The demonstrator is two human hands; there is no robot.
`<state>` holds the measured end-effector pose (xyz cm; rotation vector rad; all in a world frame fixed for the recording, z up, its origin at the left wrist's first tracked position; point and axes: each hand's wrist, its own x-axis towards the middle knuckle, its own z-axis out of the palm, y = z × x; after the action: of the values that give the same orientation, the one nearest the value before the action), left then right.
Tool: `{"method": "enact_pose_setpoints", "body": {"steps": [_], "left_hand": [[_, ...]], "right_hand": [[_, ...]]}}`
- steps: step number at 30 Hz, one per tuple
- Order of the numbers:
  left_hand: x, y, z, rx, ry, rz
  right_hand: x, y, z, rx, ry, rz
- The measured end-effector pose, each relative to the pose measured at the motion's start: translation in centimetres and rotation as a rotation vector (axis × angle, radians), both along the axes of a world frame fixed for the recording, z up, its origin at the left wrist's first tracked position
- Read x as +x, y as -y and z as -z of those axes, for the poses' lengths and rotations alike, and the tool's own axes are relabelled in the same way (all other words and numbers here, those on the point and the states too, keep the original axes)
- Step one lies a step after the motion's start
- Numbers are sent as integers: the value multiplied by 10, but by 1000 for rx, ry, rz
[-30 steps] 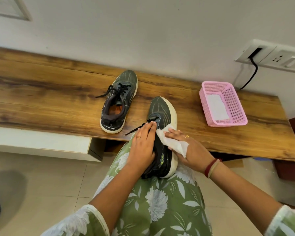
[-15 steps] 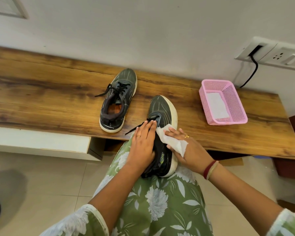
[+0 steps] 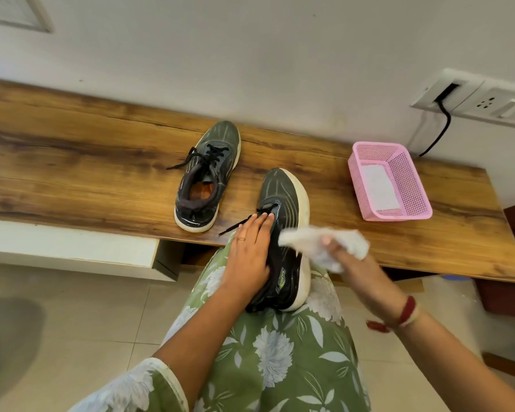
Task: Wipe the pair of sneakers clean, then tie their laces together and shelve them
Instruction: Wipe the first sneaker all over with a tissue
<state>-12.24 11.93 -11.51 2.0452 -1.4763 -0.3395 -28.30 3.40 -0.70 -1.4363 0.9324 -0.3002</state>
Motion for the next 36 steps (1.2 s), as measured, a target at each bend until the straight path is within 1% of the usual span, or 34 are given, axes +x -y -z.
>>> {"method": "enact_pose_setpoints", "body": {"steps": [1, 2, 4, 6, 8, 11, 13, 15, 17, 19, 21, 23, 25, 27, 28, 30, 33, 35, 36], "left_hand": [[0, 0, -1, 5, -10, 2], [-1, 0, -1, 9, -18, 7], [-1, 0, -2, 10, -21, 12], [0, 0, -3, 6, -23, 14], [0, -1, -3, 4, -31, 10], [-2, -1, -3, -21, -31, 1], [-3, -1, -2, -44, -25, -14], [-3, -2, -2, -42, -18, -24], [-3, -1, -2, -28, -5, -24], [-2, -1, -1, -21, 5, -22], [-2, -1, -1, -13, 1, -21], [-2, -1, -1, -7, 6, -19], [-2, -1, -1, -2, 10, -11], [-2, 0, -1, -15, 3, -8], [-1, 0, -2, -20, 4, -10], [-1, 0, -2, -17, 2, -3], [-2, -1, -4, 2, -13, 8], [-1, -1, -4, 5, -8, 2], [-1, -1, -3, 4, -10, -5]], "right_hand": [[4, 8, -3, 5, 30, 146], [8, 16, -4, -68, 28, 224], [22, 25, -2, -221, 12, 285], [40, 27, 2, -312, -9, 279], [54, 20, 9, -517, -97, 138], [57, -7, 37, -822, -390, -292], [49, -18, 49, -991, -483, -517], [40, -9, 52, -1094, -503, -617], [32, 10, 49, -1258, -535, -627], [28, 17, 44, -1250, -528, -666], [28, 21, 40, -1239, -473, -743], [29, 30, 38, -1235, -515, -834], [29, 41, 38, -1200, -546, -824], [32, 41, 37, -1152, -509, -813], [33, 40, 37, -1139, -489, -849], [34, 41, 34, -1189, -488, -930], [34, 46, 30, -1269, -548, -904], [35, 40, 30, -1279, -473, -885], [37, 38, 28, -1240, -436, -902]]}}
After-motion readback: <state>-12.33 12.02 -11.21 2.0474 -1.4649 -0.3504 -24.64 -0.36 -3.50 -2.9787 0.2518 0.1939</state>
